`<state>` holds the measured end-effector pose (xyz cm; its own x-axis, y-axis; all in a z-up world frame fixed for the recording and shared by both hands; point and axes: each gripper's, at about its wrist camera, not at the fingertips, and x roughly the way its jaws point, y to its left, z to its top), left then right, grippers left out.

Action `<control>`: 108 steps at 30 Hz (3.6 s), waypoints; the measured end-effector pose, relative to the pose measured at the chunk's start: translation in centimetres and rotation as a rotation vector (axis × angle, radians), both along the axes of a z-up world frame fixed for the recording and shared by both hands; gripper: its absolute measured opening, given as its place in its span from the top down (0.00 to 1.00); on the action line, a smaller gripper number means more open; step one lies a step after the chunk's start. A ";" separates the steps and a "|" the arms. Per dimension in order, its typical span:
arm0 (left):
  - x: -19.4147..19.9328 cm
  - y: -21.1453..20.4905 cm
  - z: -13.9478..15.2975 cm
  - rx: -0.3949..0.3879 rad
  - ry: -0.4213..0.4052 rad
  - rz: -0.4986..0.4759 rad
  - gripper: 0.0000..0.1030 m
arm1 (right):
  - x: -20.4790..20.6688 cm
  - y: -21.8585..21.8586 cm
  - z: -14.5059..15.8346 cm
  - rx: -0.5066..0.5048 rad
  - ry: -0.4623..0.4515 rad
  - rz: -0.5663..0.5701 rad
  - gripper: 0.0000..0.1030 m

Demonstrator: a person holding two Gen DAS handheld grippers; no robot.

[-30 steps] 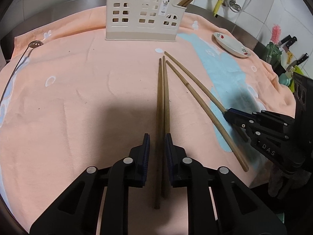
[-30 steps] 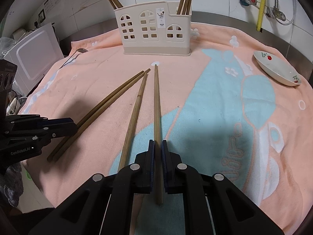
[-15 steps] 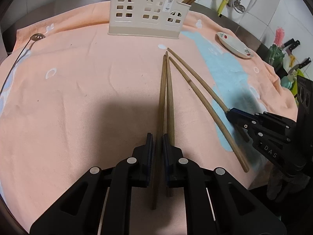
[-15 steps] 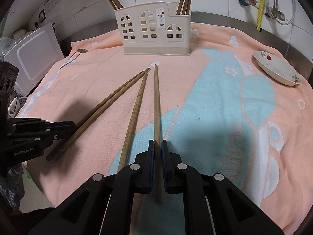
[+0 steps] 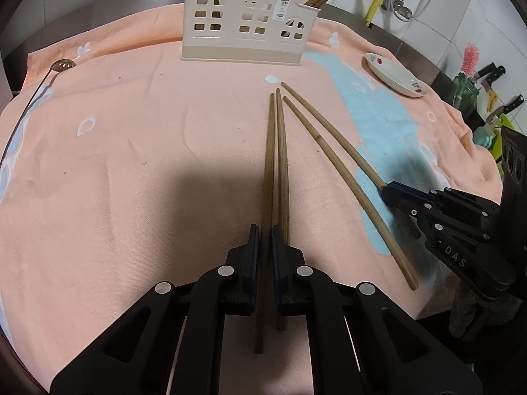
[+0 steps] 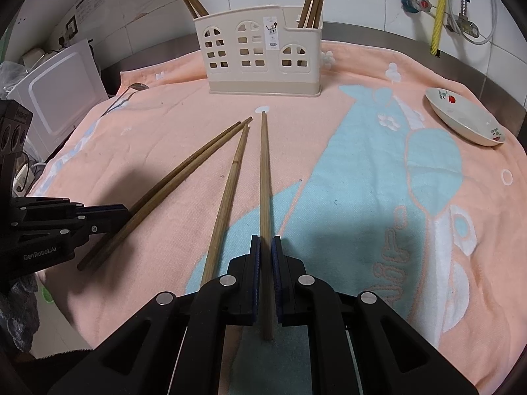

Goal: Organize utensils
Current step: 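Close the left tool on a chopstick while the right tool grasps another, then lift the left tool's chopstick over the caddy while the right tool carries its own, then lower both chopsticks into the caddy and open both tools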

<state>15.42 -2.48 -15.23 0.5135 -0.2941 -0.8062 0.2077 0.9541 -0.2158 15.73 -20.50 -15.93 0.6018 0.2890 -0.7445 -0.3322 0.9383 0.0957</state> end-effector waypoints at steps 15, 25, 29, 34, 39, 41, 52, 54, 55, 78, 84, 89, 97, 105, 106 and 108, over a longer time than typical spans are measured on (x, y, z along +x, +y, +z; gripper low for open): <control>-0.4 1.1 5.1 -0.027 -0.127 -0.001 0.95 | -0.8 -0.2 6.4 0.018 -0.166 0.006 0.93; 0.7 1.1 9.8 -0.035 -0.231 -0.022 0.95 | 0.6 0.7 10.7 0.037 -0.253 0.024 0.93; 1.9 1.1 11.2 -0.028 -0.250 -0.028 0.95 | 2.2 0.9 12.3 0.038 -0.254 0.033 0.93; 3.9 1.2 12.9 -0.013 -0.261 -0.034 0.95 | 4.5 1.0 15.0 0.041 -0.251 0.041 0.93; 5.9 1.0 14.5 0.003 -0.271 -0.049 0.95 | 6.4 1.2 17.6 0.035 -0.258 0.053 0.93; 6.3 1.0 14.9 0.004 -0.274 -0.055 0.95 | 6.9 1.4 18.5 0.031 -0.261 0.059 0.93; 9.2 0.9 19.8 0.011 -0.346 -0.051 0.95 | 8.8 1.1 23.3 0.013 -0.303 0.083 0.93; 9.9 0.7 21.3 0.021 -0.375 -0.047 0.95 | 9.1 0.8 24.2 0.010 -0.315 0.075 0.93; 10.1 0.6 21.9 0.025 -0.387 -0.046 0.95 | 9.3 0.7 24.5 0.005 -0.322 0.072 0.93; 16.5 1.6 28.1 0.051 -0.582 0.096 0.95 | 14.1 0.6 26.6 -0.004 -0.320 0.031 0.93; 18.2 2.3 26.2 0.018 -0.553 0.119 0.95 | 14.9 1.0 25.6 -0.012 -0.301 0.035 0.93; 18.8 2.1 25.1 0.015 -0.534 0.118 0.95 | 15.6 1.3 24.7 -0.020 -0.281 0.037 0.93; 19.6 2.0 23.2 0.034 -0.478 0.104 0.94 | 16.8 1.5 23.0 -0.031 -0.238 0.033 0.93; 19.7 2.1 22.4 0.049 -0.452 0.095 0.94 | 17.2 1.7 22.2 -0.030 -0.218 0.028 0.93; 19.7 2.2 22.4 0.049 -0.449 0.095 0.94 | 17.3 1.7 22.2 -0.029 -0.217 0.027 0.93; 19.8 2.2 22.2 0.054 -0.442 0.095 0.94 | 17.3 1.8 22.1 -0.030 -0.214 0.027 0.93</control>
